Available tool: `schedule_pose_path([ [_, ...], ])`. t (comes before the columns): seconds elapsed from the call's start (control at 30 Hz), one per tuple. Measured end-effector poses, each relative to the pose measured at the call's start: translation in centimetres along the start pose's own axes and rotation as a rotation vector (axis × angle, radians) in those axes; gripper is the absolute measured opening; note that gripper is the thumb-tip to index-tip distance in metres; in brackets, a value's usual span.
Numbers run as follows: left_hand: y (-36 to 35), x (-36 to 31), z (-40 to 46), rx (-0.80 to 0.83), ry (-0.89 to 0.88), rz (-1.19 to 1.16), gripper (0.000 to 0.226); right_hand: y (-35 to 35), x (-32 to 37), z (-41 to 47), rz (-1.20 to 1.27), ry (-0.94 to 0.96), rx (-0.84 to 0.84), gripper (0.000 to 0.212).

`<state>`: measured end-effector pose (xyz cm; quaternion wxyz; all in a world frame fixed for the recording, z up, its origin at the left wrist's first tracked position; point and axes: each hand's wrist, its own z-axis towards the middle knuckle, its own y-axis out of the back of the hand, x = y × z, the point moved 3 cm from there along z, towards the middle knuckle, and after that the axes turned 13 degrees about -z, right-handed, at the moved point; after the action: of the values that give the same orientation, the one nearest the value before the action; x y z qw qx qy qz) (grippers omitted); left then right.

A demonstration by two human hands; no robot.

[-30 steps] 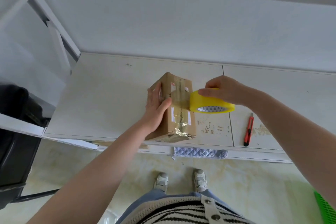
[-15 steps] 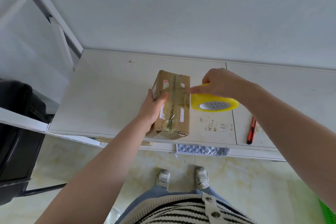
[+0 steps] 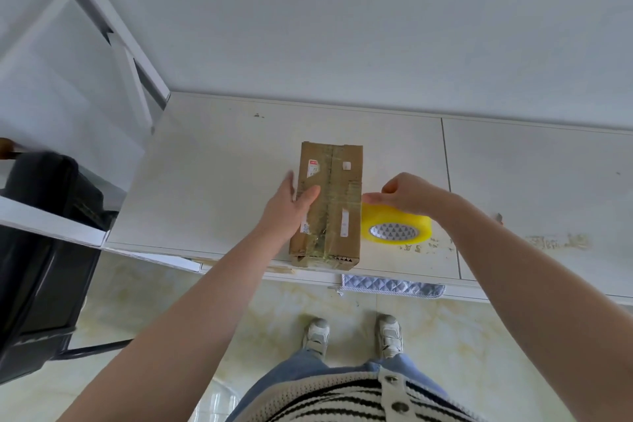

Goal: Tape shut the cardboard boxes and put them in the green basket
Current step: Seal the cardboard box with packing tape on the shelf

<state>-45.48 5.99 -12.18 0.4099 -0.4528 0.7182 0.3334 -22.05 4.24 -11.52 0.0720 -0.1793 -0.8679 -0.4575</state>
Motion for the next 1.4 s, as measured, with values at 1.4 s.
schedule_pose_path([
  [1.4, -7.7, -1.6, 1.0, -0.139, -0.088, 0.036, 0.053, 7.8, 0.8, -4.9, 0.052, 0.038, -0.308, 0.046],
])
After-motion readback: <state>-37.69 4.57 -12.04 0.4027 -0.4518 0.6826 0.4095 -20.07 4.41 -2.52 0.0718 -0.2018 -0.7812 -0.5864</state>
